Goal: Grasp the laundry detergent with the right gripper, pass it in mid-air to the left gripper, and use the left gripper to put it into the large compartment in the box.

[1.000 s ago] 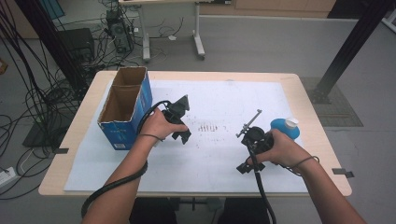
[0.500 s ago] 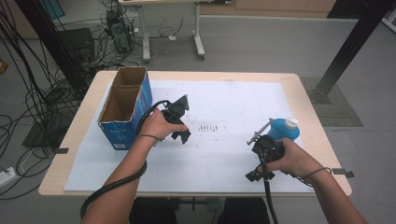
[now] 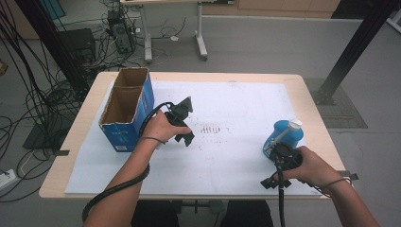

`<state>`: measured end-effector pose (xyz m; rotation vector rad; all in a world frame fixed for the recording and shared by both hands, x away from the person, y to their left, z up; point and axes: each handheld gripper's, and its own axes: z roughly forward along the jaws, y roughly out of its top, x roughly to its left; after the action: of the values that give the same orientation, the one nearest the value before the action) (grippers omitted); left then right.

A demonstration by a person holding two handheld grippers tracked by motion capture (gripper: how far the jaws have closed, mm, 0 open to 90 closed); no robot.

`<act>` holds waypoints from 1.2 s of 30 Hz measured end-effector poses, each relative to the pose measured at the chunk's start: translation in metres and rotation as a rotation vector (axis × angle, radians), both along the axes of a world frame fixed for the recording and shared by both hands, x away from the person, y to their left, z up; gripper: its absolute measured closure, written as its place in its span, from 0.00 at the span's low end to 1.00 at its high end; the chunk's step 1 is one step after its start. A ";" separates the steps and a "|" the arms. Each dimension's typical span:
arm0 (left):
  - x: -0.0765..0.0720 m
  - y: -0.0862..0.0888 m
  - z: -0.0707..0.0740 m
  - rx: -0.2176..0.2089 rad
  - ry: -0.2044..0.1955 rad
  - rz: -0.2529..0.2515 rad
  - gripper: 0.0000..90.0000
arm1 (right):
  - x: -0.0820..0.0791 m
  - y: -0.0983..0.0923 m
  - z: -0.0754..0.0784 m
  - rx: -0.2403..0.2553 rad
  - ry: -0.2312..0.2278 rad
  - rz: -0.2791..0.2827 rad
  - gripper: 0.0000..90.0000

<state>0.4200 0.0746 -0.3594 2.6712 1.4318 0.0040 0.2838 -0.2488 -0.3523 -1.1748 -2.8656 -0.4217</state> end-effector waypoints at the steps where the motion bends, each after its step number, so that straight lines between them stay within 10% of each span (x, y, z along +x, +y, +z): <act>1: 0.000 0.000 0.000 0.000 0.000 0.000 0.15 | 0.000 0.000 0.000 0.000 0.000 0.000 0.13; 36: 0.002 -0.009 0.003 0.012 0.003 -0.005 0.15 | -0.011 -0.078 -0.008 -0.027 0.003 -0.137 0.13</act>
<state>0.4224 0.0659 -0.3567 2.6855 1.4306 0.0091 0.2731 -0.3265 -0.3602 -1.3800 -2.8070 -0.3845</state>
